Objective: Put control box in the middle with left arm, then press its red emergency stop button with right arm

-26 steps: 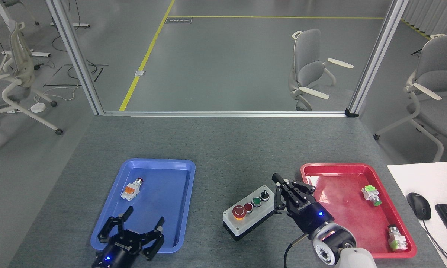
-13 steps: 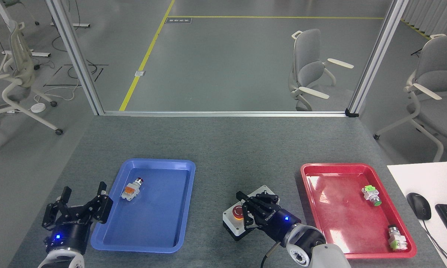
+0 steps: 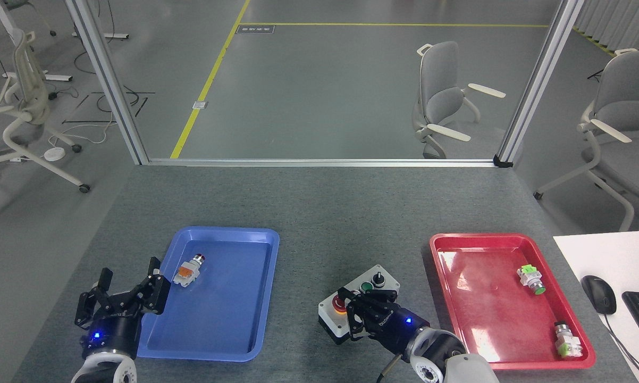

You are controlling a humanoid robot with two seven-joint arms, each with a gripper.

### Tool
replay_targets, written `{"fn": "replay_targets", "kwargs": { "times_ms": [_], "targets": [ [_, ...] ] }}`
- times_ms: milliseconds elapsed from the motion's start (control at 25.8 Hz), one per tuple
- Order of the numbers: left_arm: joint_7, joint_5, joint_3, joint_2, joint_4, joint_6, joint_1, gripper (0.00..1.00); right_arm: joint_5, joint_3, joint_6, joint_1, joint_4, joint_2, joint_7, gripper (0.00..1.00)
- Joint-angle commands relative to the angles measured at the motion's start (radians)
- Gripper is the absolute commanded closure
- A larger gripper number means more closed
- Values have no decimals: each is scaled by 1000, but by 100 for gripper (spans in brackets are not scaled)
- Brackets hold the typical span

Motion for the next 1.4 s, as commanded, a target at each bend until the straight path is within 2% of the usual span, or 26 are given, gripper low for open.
{"fn": "replay_targets", "kwargs": {
  "times_ms": [0,271,465,543,620,736,814,930,1008,1124,1240,1357],
  "targets": [
    [4,3,0,-2,-6,-5,3,1,0,1,-1,4,25,1,2,100],
    [4,-7,-1,0,-16,-2,-1,1,3,35,-1,-4,120,4,1,100],
    [4,-9,-1,1,-16,2,0,1,-12,24,31,-4,115,8,-5,100],
    [4,-9,-1,0,-18,4,0,1,-18,16,77,-10,95,11,-19,68],
    [4,-9,-1,1,-21,2,0,1,-67,-28,192,-16,59,11,-36,2],
    [4,-11,-1,6,-24,2,0,1,-168,-109,326,-21,-44,8,-99,1],
    [4,-12,-1,4,-22,2,0,1,-179,-191,352,-13,-99,-6,-162,1],
    [4,-14,-3,3,-19,2,8,1,-173,-247,370,-10,-118,-29,-203,1],
    [4,-15,-9,0,-15,2,8,1,-159,-257,423,-4,-135,-38,-203,1],
    [5,-15,-38,-2,-10,7,20,1,-86,-261,544,8,-171,-46,-203,1],
    [17,-15,-69,-17,-1,11,29,1,23,-292,614,67,-214,-35,-197,1],
    [30,-17,-73,-62,13,13,36,2,49,-323,610,157,-293,-14,-189,1]
  ]
}}
